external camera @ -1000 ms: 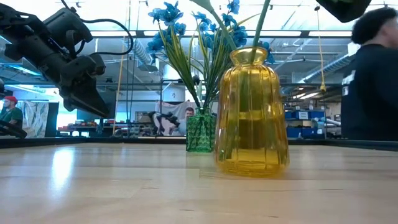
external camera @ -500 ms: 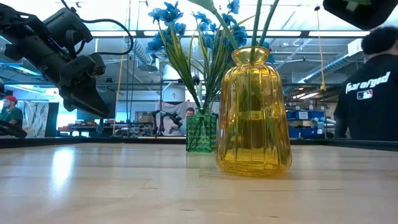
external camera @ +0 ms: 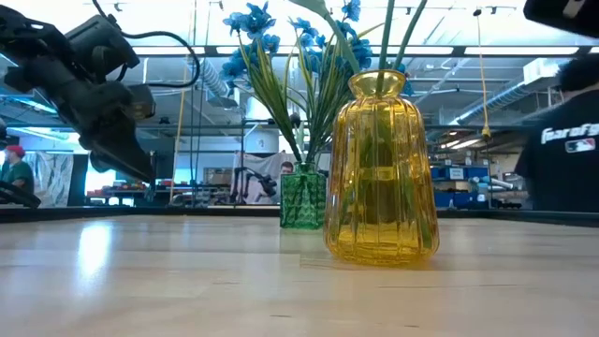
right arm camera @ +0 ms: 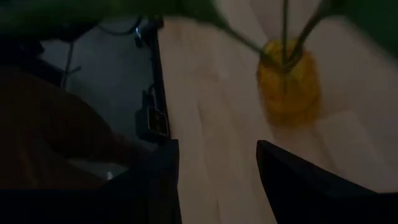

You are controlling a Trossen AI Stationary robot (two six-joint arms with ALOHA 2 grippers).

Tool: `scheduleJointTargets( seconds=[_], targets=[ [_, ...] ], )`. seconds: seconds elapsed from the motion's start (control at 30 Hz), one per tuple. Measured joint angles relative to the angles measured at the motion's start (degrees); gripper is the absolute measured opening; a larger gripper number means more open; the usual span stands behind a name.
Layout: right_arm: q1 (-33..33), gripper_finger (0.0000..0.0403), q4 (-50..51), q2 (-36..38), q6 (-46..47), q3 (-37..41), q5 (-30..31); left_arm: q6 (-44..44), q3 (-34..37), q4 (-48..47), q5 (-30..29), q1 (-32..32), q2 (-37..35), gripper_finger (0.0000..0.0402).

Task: Sort flowers into vase by color
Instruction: Return to Home Position

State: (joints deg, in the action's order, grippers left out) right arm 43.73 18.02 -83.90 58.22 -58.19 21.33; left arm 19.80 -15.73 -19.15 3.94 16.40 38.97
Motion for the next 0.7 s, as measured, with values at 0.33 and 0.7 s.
scheduleJointTargets(
  seconds=[0.33,0.7],
  targets=[
    [0.50,0.0222,0.55,15.57,-6.49,0.02,15.16,3.23,-0.11,11.91,8.48,0.00,-0.58,0.0127],
    [0.48,0.0222,-15.35,33.11,-36.55,0.02,40.27,7.68,-0.39,13.41,3.26,0.00,-9.72,0.0127]
  ],
)
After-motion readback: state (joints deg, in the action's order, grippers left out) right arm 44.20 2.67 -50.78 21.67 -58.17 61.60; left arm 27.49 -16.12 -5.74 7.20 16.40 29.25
